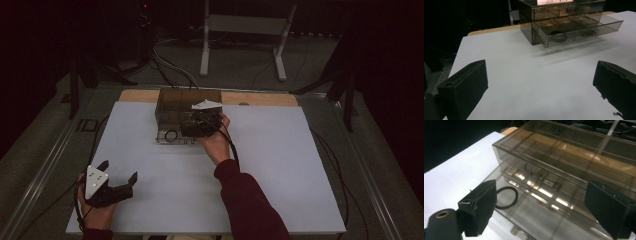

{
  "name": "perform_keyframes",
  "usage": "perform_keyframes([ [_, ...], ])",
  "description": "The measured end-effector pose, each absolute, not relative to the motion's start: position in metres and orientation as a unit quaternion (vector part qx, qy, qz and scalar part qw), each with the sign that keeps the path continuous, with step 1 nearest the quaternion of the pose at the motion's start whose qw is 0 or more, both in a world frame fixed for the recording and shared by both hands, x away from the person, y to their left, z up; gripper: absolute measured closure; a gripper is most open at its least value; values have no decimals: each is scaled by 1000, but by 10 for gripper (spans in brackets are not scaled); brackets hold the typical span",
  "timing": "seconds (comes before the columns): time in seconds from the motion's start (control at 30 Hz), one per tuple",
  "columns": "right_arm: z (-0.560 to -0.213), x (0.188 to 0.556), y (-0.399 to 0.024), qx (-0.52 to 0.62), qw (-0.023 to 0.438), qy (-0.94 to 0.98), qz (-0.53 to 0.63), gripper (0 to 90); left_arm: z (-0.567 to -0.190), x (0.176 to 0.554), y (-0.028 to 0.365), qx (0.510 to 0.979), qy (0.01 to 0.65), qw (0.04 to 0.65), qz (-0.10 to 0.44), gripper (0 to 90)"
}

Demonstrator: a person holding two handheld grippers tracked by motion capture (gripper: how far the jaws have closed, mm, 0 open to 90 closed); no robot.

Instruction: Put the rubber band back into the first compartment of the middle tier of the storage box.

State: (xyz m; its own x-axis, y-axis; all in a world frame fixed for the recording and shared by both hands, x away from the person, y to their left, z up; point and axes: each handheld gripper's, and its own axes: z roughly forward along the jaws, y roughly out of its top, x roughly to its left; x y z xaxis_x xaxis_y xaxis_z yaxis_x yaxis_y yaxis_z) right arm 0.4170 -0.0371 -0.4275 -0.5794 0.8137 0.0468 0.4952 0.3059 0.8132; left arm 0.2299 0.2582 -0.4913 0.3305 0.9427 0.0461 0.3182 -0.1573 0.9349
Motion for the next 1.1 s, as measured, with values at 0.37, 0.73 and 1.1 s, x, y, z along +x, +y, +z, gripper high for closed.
perform_keyframes([
  [0.37,-423,407,-69,425,210,782,406,35,-492,230,257,684,460,452,340,4],
  [0.73,-427,394,-113,454,215,767,399,2,-492,230,257,684,460,452,340,4],
  [1.1,-424,376,-151,452,235,765,394,2,-493,231,257,685,462,449,341,4],
])
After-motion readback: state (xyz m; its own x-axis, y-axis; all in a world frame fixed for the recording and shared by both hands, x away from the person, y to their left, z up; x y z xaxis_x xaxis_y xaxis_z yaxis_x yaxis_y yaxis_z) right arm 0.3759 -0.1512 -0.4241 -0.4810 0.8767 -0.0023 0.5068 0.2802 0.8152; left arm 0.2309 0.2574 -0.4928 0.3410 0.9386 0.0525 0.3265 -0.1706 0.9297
